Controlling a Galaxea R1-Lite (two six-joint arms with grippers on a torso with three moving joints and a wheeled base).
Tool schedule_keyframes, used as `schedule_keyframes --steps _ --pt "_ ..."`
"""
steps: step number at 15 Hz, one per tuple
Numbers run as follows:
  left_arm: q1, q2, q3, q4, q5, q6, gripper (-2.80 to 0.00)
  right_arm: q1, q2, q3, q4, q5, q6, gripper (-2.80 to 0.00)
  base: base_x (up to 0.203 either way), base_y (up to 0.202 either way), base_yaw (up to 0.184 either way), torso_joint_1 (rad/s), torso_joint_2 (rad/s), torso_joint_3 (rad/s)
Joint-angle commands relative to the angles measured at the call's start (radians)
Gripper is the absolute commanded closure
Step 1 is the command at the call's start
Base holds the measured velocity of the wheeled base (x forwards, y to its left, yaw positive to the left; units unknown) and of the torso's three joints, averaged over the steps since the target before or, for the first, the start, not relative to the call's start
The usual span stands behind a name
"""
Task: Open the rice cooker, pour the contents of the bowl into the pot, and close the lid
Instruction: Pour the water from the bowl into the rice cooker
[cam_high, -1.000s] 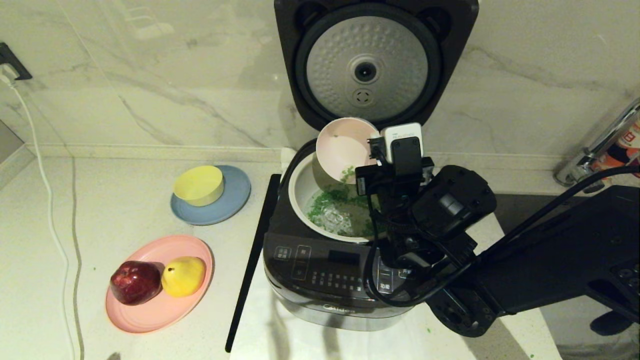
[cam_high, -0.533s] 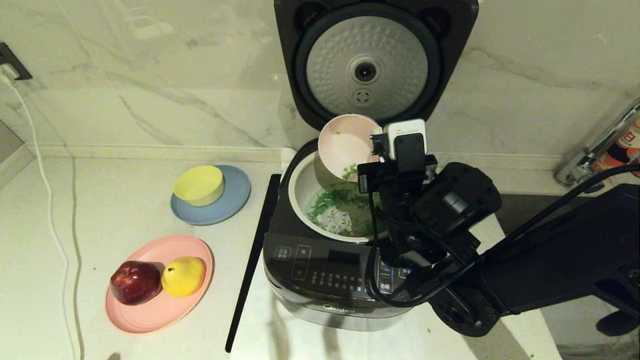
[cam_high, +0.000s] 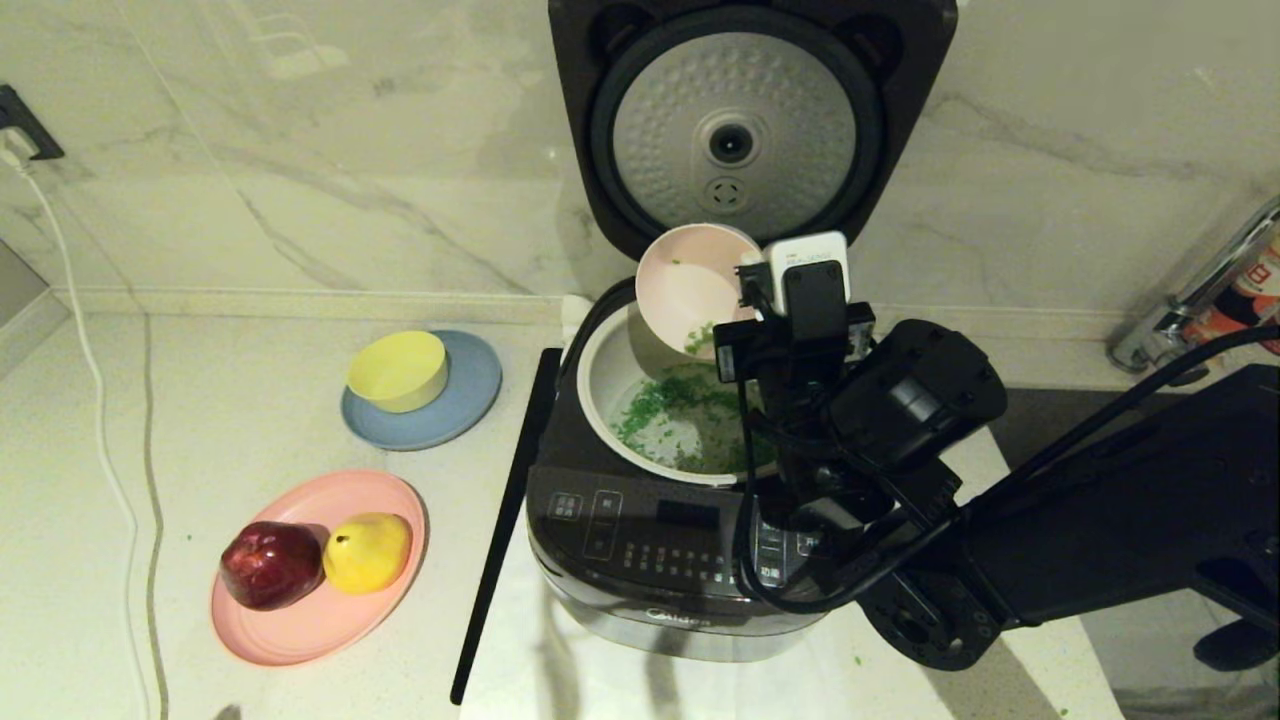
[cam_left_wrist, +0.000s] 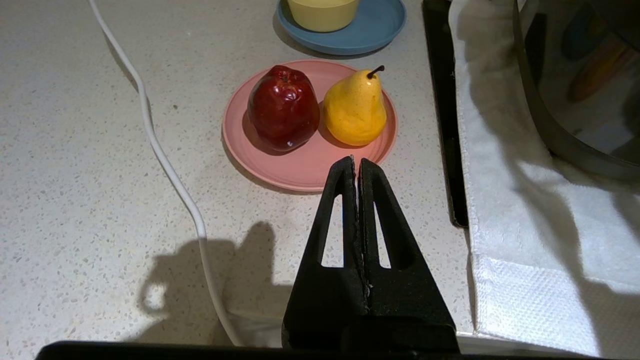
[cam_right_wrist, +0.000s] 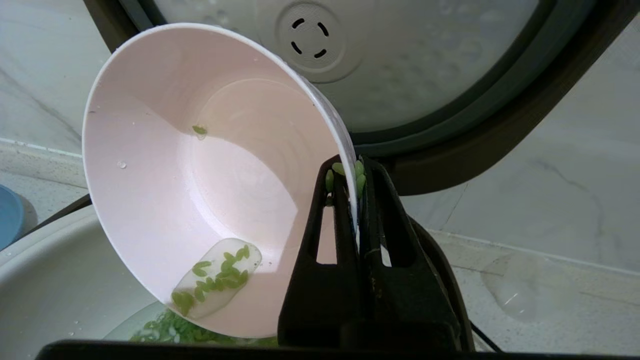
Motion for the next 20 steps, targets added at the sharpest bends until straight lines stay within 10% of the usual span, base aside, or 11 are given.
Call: schedule_keyframes --steps 1,7,20 --pt "0.000 0.001 0.009 0.000 0.001 0.000 0.00 0.001 -0.004 -0.001 -0.009 -0.001 -0.015 0.00 0.000 0.000 0.000 0.000 0.00 0.000" --pt "0.000 0.001 0.009 0.000 0.000 0.000 0.00 0.001 -0.014 -0.017 -0.009 0.006 -0.015 0.00 0.000 0.000 0.000 0.000 0.00 0.000" --pt "0.000 0.001 0.009 0.000 0.001 -0.001 0.00 -0.012 0.021 -0.100 -0.009 0.077 -0.307 0.00 0.000 0.000 0.000 0.000 0.00 0.000"
